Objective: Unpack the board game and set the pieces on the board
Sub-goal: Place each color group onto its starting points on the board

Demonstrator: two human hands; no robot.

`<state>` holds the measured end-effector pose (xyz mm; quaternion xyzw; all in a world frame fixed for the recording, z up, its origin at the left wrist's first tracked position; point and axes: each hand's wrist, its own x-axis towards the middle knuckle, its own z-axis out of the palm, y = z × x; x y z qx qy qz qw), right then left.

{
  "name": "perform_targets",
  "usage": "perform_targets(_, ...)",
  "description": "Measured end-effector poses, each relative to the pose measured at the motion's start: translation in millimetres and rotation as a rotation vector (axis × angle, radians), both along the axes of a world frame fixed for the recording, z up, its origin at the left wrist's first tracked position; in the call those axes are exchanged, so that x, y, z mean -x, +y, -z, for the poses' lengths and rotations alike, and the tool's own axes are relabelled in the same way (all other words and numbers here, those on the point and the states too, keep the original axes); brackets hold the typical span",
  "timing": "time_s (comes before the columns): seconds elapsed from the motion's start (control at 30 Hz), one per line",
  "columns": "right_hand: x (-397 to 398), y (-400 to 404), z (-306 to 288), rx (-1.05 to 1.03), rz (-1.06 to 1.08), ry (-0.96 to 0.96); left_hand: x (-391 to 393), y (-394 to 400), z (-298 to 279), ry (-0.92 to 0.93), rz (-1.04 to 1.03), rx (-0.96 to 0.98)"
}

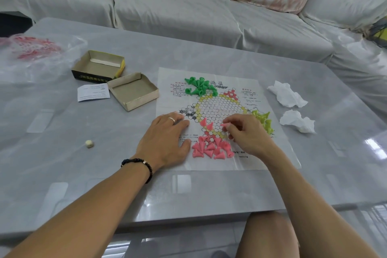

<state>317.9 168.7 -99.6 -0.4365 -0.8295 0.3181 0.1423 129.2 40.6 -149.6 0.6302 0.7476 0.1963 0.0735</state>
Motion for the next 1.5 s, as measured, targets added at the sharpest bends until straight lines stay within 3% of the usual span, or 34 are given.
perform_targets(0.33,-0.8,-0.5,5.8,-0.087,0.083,0.105,-0.3,-0.3,0.5,0.006,-0.003,0.004)
perform_targets(0.43,-0.8,2.3,7.7,-0.031,0.115,0.144,-0.4,-0.3,0.6,0.007,-0.005,0.003)
perform_targets(0.87,8.9,4.5,19.9,-0.077,-0.011,-0.014,-0.1,1.1,1.7,0.023,-0.003,0.008)
perform_targets(1.1,-2.0,-0.1,13.0,-0.063,0.034,0.076,-0.5,0.7,1.5,0.015,-0.001,0.003)
perform_targets(1.3,-7.1,-11.3,16.5,0.005,-0.072,-0.046,-1.2,0.4,0.0,0.026,-0.002,0.019)
perform_targets(1.5,-9.4,-14.4,2.7,0.125,0.046,0.180,-1.1,0.3,-0.4,0.021,-0.001,0.023)
